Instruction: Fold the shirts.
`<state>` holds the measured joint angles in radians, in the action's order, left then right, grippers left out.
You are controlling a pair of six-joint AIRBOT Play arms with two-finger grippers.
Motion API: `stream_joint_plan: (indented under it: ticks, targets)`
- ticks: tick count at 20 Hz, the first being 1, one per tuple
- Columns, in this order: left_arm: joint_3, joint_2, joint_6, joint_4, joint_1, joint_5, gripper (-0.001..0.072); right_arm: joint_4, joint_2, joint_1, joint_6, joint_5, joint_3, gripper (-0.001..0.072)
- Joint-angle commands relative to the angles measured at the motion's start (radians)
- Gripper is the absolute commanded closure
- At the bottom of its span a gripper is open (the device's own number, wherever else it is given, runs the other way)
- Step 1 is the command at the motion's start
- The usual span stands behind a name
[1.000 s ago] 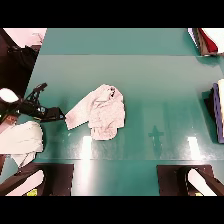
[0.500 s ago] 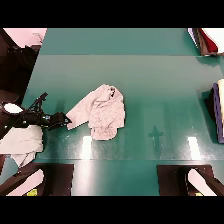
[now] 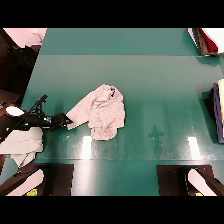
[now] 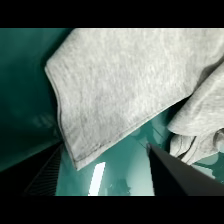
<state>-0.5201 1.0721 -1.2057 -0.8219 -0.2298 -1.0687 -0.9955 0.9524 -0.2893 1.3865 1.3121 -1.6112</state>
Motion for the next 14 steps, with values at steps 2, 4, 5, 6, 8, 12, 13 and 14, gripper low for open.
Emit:
stream_joint_plan:
  ticks: [2,4,5,6,8,12,13,14]
  targets:
    - [0.013,0.000,0.003,0.089,0.000,0.080,0.0227,0.003,0.000,0.001,0.000,0.023,0.001,0.0697]
    - [0.013,0.000,0.061,0.159,0.000,0.105,0.0645,0.030,0.000,0.008,0.000,0.064,0.038,0.0697]
    - [0.011,0.000,0.061,0.188,-0.001,0.114,0.0688,0.051,-0.001,0.019,0.001,0.082,0.078,0.0697]
    - [0.000,0.000,0.061,0.210,-0.001,0.115,0.0688,0.081,0.000,0.041,0.001,0.100,0.135,0.0697]
    - [-0.064,0.000,0.061,0.204,-0.001,0.079,0.0688,0.130,0.000,0.118,0.001,0.095,0.274,0.0694]
    - [-0.269,-0.006,0.061,0.200,-0.001,-0.032,0.0688,0.140,0.005,0.412,0.005,-0.114,0.647,0.0223]
    - [-0.316,-0.005,0.061,0.201,-0.001,-0.051,0.0688,0.142,0.021,0.492,0.019,-0.182,0.728,0.0223]
    - [-0.361,-0.005,0.061,0.201,-0.001,-0.066,0.0688,0.150,0.054,0.578,0.031,-0.253,0.800,0.0226]
